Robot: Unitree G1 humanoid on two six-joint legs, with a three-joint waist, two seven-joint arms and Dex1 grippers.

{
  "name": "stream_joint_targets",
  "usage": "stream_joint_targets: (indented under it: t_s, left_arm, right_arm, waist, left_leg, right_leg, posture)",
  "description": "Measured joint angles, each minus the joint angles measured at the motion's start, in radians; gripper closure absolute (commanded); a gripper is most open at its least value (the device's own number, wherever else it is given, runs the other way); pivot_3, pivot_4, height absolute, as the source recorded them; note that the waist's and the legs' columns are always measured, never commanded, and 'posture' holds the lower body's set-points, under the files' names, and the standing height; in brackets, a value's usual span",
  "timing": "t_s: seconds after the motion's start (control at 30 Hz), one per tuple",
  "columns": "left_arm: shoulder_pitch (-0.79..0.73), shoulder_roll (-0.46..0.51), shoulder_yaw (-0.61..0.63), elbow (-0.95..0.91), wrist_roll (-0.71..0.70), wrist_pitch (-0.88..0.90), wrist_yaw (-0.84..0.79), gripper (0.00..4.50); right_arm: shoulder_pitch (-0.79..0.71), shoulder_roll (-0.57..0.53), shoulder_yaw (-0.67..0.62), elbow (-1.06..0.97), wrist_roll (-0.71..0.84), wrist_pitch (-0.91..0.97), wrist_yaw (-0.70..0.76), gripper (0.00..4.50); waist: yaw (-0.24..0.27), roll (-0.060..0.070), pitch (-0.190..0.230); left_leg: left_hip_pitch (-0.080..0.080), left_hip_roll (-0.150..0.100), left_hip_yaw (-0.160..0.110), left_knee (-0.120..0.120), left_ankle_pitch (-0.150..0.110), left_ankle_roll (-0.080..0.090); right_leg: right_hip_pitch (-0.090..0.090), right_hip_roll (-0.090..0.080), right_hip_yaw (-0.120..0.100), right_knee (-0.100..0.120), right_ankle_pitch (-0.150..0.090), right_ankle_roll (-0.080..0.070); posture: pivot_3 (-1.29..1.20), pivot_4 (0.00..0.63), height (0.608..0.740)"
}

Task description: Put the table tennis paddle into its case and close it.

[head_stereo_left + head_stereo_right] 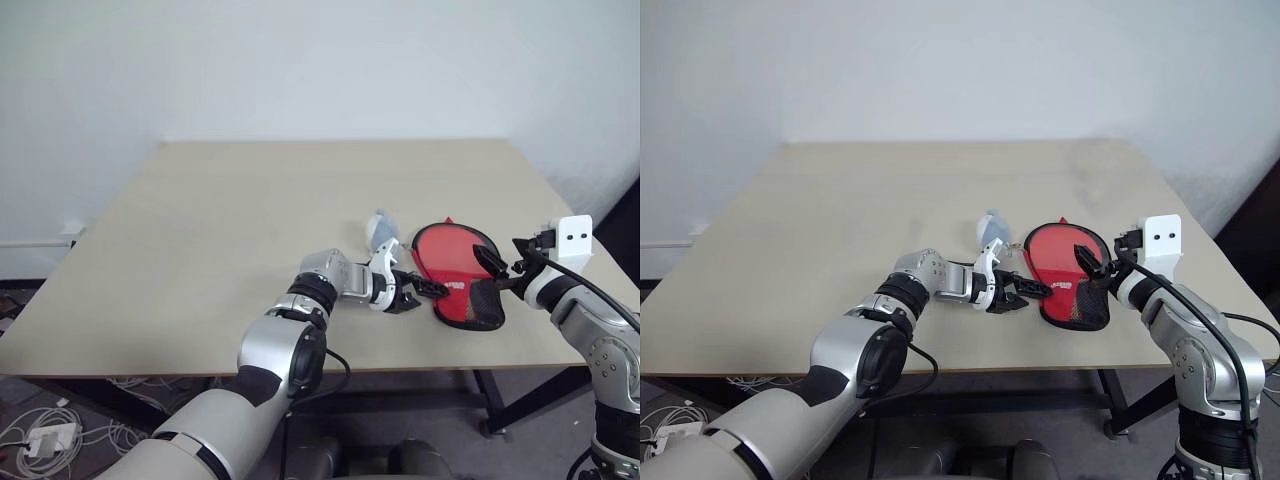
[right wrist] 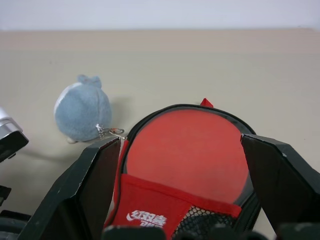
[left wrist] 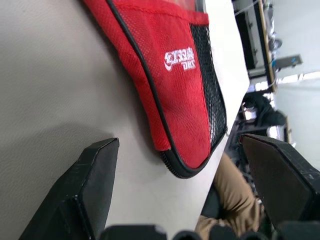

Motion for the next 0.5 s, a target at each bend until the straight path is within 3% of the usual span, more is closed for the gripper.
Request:
stream_joint_targets:
  t_s: [0.2,0.3,0.5]
  left_arm:
    - [-0.003,-0.002,0.01,0.021,-0.025,0.006,0.008,0.35]
    - [-0.004,-0.003,0.002,0.022,-0.026,0.006,0.02,0.97]
    - [-0.004,-0.004,-0.033,0.03,-0.024,0.022,0.008,2.99]
  right_arm:
    - [-0.001,0.002,-0.005,0.002,-0.001,-0.002,-0.015,0.33]
    - [-0.002,0.004,-0.014,0.002,-0.001,-0.002,-0.029,0.28]
    - [-0.002,0.008,-0.043,0.006,-0.002,-0.002,-0.056,0.28]
  waist:
    - [-0.001,0.0,0.0]
    - [-0.001,0.0,0.0]
    - [-0.001,0.0,0.0]
  left_leg:
    - [0.0,0.0,0.0,0.0,0.0,0.0]
    - [0.0,0.0,0.0,0.0,0.0,0.0]
    - [0.0,0.0,0.0,-0.001,0.0,0.0]
  right_leg:
    - [0.0,0.0,0.0,0.0,0.0,0.0]
    - [0.0,0.0,0.0,0.0,0.0,0.0]
    - [-0.001,0.0,0.001,0.0,0.0,0.0]
  posture:
    - [0.0,0.0,0.74]
    - [0.0,0.0,0.74]
    - [0.0,0.0,0.74]
